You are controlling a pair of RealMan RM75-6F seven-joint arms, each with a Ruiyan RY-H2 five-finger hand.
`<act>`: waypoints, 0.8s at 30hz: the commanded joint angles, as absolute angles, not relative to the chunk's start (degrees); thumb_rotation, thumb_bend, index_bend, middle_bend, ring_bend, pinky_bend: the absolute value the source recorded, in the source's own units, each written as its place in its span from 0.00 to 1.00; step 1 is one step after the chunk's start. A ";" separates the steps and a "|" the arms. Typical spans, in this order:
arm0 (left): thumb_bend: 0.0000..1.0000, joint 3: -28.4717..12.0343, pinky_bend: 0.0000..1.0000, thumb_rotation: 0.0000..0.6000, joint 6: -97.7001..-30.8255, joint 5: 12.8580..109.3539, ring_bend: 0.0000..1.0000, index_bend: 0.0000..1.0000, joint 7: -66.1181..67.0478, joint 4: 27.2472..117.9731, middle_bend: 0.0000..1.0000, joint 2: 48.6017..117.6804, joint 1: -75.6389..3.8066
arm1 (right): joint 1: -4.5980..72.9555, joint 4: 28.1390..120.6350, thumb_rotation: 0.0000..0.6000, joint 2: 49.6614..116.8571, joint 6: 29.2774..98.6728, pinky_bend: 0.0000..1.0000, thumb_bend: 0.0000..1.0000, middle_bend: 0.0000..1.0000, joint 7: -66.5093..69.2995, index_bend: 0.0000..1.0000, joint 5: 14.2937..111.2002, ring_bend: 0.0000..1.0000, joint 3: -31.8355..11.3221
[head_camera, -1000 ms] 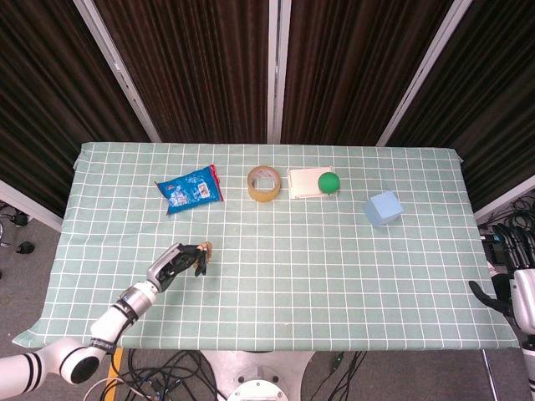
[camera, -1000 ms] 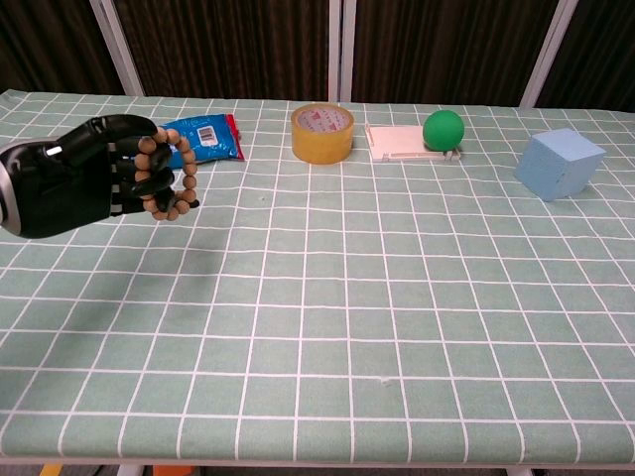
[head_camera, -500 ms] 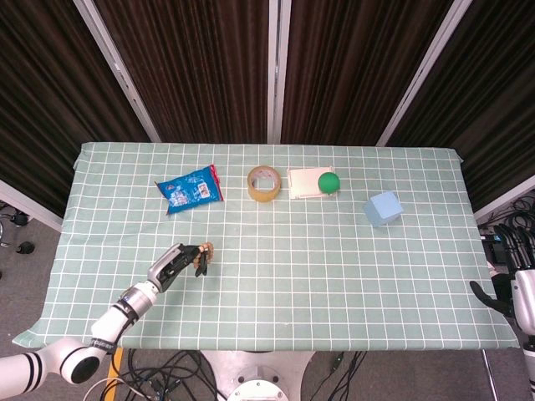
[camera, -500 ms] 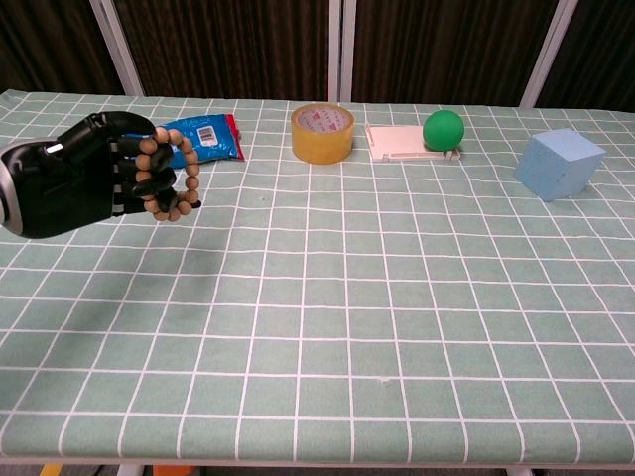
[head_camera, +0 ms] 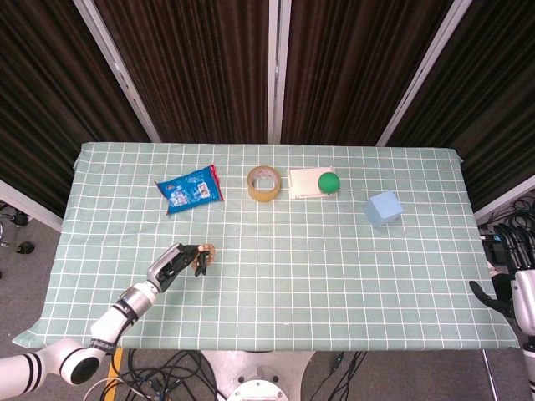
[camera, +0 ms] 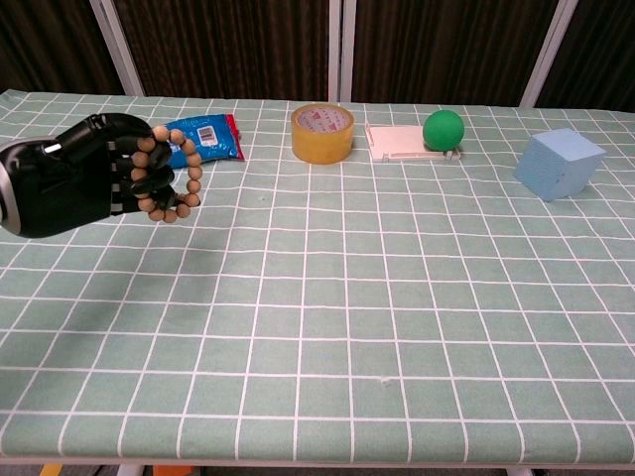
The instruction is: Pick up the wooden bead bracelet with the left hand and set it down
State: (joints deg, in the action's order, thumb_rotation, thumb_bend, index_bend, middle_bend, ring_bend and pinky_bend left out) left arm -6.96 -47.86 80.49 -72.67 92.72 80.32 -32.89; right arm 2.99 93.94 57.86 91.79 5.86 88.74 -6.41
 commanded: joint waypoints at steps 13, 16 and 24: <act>0.84 -7.97 0.15 0.82 -49.21 80.99 0.54 0.54 -75.46 92.73 0.67 80.11 -32.81 | 3.03 94.04 1.00 57.74 91.86 0.00 0.10 0.09 5.86 0.00 88.98 0.00 -6.39; 0.88 -7.88 0.15 0.92 -49.35 81.36 0.53 0.53 -75.76 92.87 0.67 80.09 -32.86 | 3.01 94.04 1.00 57.70 91.82 0.00 0.10 0.09 5.90 0.00 88.91 0.00 -6.37; 0.99 -7.62 0.15 1.00 -49.50 82.01 0.49 0.48 -76.93 93.10 0.63 79.96 -33.03 | 3.03 94.00 1.00 57.61 91.76 0.00 0.10 0.09 6.05 0.00 88.98 0.00 -6.33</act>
State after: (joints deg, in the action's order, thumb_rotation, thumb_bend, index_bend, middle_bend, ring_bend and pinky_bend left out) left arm -7.64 -49.49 82.00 -76.90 93.09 79.97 -33.02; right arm 3.03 93.99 57.61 91.76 6.05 88.98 -6.33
